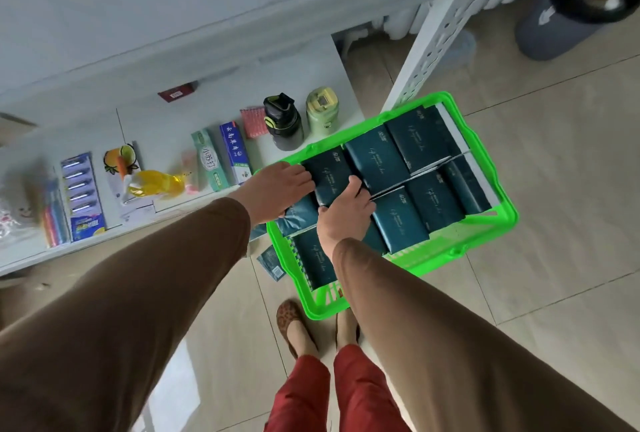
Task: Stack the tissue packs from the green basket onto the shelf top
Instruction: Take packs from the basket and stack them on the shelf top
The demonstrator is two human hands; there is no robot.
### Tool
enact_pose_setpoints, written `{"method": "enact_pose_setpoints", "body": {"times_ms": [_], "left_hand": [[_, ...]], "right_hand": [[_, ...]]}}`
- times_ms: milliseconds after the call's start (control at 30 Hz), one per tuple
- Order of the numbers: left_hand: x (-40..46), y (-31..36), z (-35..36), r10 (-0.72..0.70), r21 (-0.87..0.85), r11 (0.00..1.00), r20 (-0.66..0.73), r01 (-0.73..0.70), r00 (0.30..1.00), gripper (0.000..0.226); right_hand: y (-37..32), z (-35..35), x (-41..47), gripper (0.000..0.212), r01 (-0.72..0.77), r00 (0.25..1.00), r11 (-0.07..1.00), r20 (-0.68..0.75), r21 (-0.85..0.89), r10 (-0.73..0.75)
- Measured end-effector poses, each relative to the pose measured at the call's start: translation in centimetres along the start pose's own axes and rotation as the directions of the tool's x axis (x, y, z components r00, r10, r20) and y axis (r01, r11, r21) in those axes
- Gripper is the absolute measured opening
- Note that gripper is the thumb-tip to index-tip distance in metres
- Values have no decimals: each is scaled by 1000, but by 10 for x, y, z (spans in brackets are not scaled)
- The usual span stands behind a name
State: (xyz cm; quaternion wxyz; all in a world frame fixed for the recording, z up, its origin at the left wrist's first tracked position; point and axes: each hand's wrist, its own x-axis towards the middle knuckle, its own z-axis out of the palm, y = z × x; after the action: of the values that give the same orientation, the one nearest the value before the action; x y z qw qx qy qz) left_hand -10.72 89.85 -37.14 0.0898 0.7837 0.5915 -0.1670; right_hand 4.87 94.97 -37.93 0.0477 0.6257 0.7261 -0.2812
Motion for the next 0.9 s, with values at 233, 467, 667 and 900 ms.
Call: {"method": "enact_pose_setpoints", "body": {"times_ms": [233,467,667,900], "left_hand": [[-1,6,-13,-37,117,993,45,32,998,65],[-37,22,-51,-128,84,989,46,124,991,47],[-149,6,-106,-527,-204,831,10,518,850,59],[-355,-22,-156,-748,-391,636,-99,665,656,55]], "right_hand": [[14,-1,8,91,-129,992,941,41,312,122],[-8,-45,-9,44,-267,960,641,257,720,112],[-48,-115,-67,66,94,952,691,139,717,-274],[-150,-149,-196,46,365,831,635,70,681,-552]]}}
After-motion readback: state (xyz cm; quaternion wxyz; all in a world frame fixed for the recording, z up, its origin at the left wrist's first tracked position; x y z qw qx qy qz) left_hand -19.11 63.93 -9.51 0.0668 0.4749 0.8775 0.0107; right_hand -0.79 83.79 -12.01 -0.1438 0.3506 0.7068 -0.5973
